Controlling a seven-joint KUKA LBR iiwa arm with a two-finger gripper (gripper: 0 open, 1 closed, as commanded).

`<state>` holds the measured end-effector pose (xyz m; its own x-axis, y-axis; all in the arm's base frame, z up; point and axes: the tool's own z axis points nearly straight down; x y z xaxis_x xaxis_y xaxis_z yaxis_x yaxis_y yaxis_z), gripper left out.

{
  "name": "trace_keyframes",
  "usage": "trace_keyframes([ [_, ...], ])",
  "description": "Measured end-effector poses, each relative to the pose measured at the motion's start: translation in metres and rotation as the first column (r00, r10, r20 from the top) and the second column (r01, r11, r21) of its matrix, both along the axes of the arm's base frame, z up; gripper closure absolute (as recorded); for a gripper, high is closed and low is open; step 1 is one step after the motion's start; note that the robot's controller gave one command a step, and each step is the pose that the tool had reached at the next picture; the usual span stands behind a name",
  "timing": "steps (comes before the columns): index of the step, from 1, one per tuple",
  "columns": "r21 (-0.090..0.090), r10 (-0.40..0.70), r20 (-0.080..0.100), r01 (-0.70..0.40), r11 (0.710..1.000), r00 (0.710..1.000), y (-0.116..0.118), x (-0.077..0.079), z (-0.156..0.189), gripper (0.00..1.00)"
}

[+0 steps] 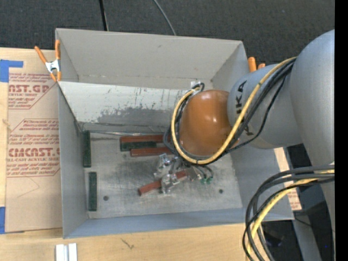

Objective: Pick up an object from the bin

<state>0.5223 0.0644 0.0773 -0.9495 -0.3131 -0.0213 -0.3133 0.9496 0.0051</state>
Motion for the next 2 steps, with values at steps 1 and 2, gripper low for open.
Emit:
trace_keyframes([
  [1, 0.000, 0.000, 0.000, 0.000, 1.000, 1.000, 0.0000, 0.0000, 0.0000, 1.00],
  [2, -0.002, 0.001, -0.006, -0.001, 1.000, 1.000, 0.0000, -0.0012, 0.0036, 1.00],
])
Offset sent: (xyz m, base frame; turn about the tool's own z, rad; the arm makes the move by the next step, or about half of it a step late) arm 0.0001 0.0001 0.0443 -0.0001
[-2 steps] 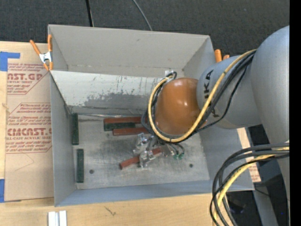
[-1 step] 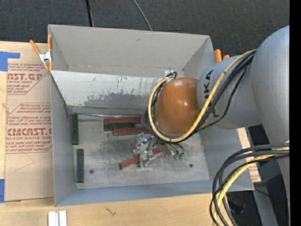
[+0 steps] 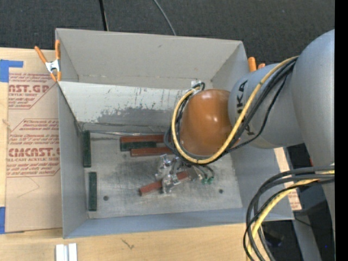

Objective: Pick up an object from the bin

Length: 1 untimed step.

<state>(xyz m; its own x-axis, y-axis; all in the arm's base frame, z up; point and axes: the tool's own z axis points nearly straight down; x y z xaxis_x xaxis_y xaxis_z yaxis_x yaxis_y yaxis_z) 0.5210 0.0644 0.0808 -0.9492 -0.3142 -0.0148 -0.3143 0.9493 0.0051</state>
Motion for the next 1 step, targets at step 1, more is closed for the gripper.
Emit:
trace_keyframes([
  [1, -0.007, 0.000, -0.015, 0.000, 1.000, 1.000, -0.0013, -0.0032, 0.0138, 1.00],
])
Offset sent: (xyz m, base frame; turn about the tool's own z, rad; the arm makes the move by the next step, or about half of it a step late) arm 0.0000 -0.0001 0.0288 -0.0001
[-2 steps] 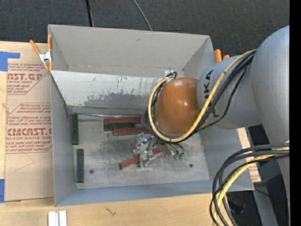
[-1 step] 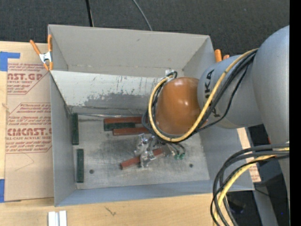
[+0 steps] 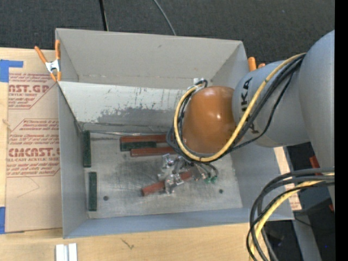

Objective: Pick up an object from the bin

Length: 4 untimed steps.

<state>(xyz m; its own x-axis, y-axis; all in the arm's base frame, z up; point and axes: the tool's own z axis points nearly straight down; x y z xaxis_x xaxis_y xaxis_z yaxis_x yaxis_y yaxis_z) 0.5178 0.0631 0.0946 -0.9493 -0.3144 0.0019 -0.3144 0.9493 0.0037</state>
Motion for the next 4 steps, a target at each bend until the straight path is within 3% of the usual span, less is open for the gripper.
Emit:
trace_keyframes([
  [3, -0.002, -0.001, 0.006, 0.001, 1.000, 1.000, 0.000, 0.002, 0.040, 1.00],
  [4, -0.003, -0.001, 0.000, 0.001, 1.000, 1.000, 0.000, 0.001, 0.047, 1.00],
])
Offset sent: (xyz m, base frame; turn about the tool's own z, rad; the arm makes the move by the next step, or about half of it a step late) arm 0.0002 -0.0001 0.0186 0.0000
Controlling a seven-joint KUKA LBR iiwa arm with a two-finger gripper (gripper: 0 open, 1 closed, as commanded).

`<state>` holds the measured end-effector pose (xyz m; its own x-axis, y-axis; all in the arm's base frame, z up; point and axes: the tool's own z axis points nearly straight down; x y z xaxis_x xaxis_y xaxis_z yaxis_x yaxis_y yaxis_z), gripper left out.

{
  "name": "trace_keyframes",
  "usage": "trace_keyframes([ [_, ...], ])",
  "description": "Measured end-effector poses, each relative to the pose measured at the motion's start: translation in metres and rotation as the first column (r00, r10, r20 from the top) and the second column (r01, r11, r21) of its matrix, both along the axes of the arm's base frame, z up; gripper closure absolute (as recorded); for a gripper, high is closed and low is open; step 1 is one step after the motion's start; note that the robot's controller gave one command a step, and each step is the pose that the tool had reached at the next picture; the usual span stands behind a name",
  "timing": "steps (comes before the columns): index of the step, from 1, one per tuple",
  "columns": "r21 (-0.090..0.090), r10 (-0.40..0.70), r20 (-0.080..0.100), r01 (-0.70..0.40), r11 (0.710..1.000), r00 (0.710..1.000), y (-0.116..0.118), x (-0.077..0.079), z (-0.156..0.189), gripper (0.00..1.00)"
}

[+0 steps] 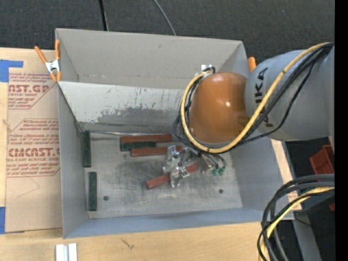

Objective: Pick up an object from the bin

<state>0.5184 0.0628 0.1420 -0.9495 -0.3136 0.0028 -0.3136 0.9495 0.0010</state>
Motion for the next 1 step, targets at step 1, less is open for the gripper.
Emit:
trace_keyframes([
  [1, 0.000, 0.000, 0.003, 0.000, 1.000, 1.000, 0.0002, 0.0004, 0.0142, 1.00],
])
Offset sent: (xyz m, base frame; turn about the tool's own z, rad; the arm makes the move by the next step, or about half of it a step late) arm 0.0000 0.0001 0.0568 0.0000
